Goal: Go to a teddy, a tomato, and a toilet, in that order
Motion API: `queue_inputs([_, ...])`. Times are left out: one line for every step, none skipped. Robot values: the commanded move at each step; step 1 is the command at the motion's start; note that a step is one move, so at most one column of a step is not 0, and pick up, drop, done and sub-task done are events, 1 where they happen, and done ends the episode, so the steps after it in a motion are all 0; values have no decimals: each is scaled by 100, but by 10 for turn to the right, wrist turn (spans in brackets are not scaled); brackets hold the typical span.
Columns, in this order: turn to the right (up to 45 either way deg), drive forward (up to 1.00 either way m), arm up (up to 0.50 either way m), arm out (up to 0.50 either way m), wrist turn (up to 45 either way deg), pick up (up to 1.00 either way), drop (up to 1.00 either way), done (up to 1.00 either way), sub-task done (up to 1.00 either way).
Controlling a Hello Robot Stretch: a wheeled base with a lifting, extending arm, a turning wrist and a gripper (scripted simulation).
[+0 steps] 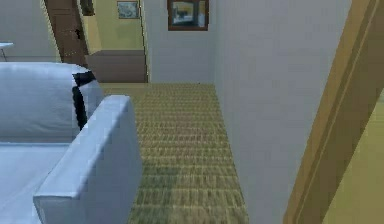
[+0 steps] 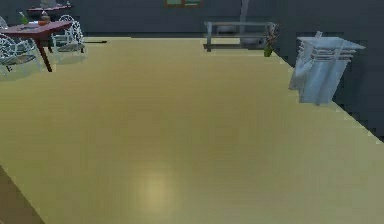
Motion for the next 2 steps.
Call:
queue_inputs([0, 30, 0, 0, 0, 0, 0, 0, 0])
queue_inputs([0, 100, 0, 0, 0, 0, 0, 0, 0])
